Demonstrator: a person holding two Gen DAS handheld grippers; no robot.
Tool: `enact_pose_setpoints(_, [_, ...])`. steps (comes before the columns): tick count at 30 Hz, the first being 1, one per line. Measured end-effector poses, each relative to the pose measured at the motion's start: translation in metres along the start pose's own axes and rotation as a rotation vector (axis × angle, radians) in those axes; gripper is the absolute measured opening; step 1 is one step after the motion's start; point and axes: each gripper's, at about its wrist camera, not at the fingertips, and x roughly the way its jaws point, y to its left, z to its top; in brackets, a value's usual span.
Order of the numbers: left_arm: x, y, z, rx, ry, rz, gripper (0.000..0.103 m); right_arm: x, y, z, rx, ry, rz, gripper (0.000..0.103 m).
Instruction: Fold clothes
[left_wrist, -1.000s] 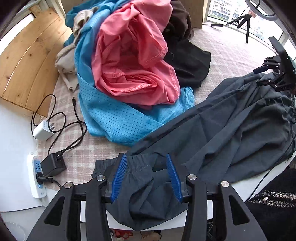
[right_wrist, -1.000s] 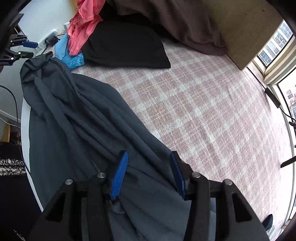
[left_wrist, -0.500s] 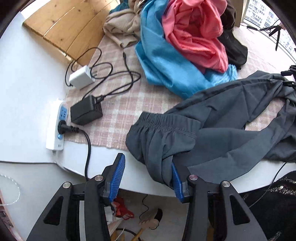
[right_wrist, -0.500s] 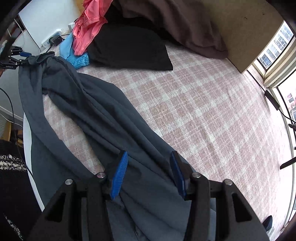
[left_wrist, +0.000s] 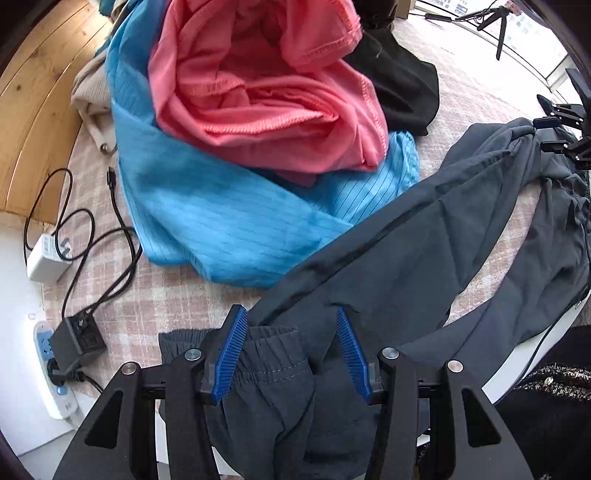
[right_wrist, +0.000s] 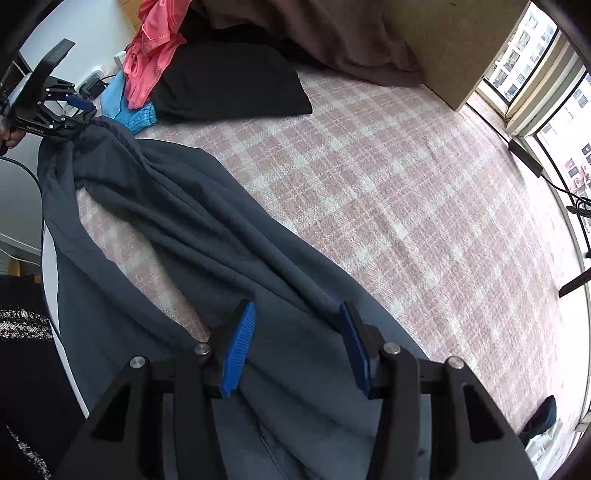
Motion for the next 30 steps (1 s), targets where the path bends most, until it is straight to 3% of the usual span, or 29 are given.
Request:
enact_pose_setpoints(3, [0.004,0.037,-0.037,-0.114,0.03,0.132,0.049,-0.001,-0.005,0.001,0.017,-0.017,-0.003,0.047])
enact_pose_setpoints(5, [0.002,0.064,-0.061,-0.207,0.045,0.152,0.051,0.001,-0.007,0.003,0.03,-0.025,0.0,0.047])
enact_pose_setpoints(8, [-0.013,0.085,-0.074,-0.265,0.025,0.196,0.047,0.003,-0.009,0.007,0.036,-0.025,-0.004,0.047])
enact_pose_setpoints(11, [-0.041,0.075,-0.057,-0.191,-0.081,0.133,0.05,0.0,-0.007,0.007,0.028,-0.029,0.006,0.047])
enact_pose_setpoints(13, [-0.043,0.06,-0.038,-0.095,-0.105,0.134,0.06,-0.002,-0.005,0.006,0.014,-0.023,0.013,0.047])
enact_pose_setpoints(17, [-0.01,0.025,-0.013,0.048,-0.039,0.121,0.06,-0.007,-0.005,-0.001,0.01,-0.018,0.005,0.047])
enact_pose_setpoints(23, [0.019,0.002,-0.009,0.198,0.015,0.032,0.061,-0.018,-0.016,-0.02,0.045,-0.013,-0.009,0.047])
enact_pose_setpoints(24, [0.018,0.002,-0.009,0.2,-0.001,0.027,0.058,-0.019,-0.018,-0.022,0.054,-0.017,-0.007,0.047])
enact_pose_setpoints(26, [0.015,0.003,-0.009,0.179,-0.029,0.002,0.032,-0.02,-0.02,-0.024,0.061,-0.026,-0.004,0.047])
enact_pose_setpoints(27, [0.011,0.004,-0.008,0.16,-0.04,-0.005,0.002,-0.018,-0.02,-0.024,0.061,-0.027,-0.003,0.047])
enact_pose_setpoints(30, [-0.004,0.01,-0.005,0.109,-0.073,-0.017,0.002,-0.007,-0.015,-0.018,0.047,-0.02,0.001,0.047])
